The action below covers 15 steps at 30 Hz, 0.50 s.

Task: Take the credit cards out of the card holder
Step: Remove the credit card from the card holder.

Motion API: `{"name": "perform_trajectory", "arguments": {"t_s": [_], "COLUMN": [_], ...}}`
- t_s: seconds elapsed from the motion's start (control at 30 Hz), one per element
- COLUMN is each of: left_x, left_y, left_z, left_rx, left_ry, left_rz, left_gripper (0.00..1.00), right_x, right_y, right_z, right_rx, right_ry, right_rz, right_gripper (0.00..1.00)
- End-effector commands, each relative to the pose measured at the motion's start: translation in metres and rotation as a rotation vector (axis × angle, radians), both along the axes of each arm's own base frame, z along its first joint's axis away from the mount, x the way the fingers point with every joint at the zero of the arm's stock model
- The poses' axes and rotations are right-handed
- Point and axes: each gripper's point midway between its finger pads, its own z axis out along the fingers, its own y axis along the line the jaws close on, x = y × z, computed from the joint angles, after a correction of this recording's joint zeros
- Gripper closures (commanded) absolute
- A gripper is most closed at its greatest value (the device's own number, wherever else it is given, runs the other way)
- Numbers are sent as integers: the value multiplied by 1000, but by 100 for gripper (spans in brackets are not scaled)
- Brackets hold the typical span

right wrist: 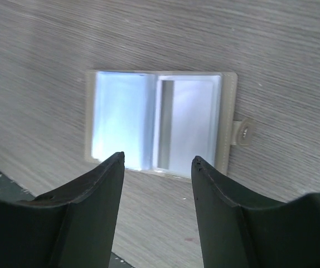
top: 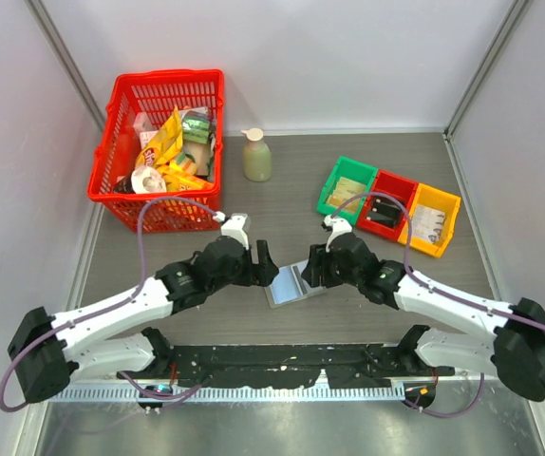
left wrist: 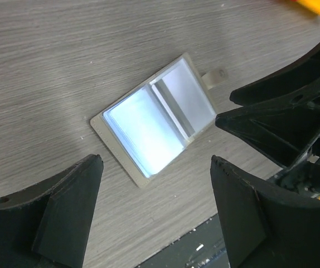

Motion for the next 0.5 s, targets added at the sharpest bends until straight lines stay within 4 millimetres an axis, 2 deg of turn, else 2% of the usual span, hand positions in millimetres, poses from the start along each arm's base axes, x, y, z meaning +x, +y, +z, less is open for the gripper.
{"name": "perform_trajectory", "arguments": {"t_s": [0.0, 0.23, 0.43, 0.47], "left_x": [17, 21, 20, 19], "left_y": [-19, -45, -53, -52], "left_z": [-1, -36, -65, -71], "left_rx": [-23, 44, 85, 100], "left_ry": [-20, 42, 98, 106], "left_rz": [74, 48, 34, 33], "left_gripper": [20, 29, 49, 56], "right_x": [14, 11, 5, 5], "right_y": [-1, -6, -8, -8], "right_z": [-17, -50, -64, -64], "right_rx": [-56, -136, -153, -155], "right_ry": [-14, 42, 81, 84], "right_rz": [-40, -33, -22, -23], "right_gripper": [44, 44, 44, 44]}}
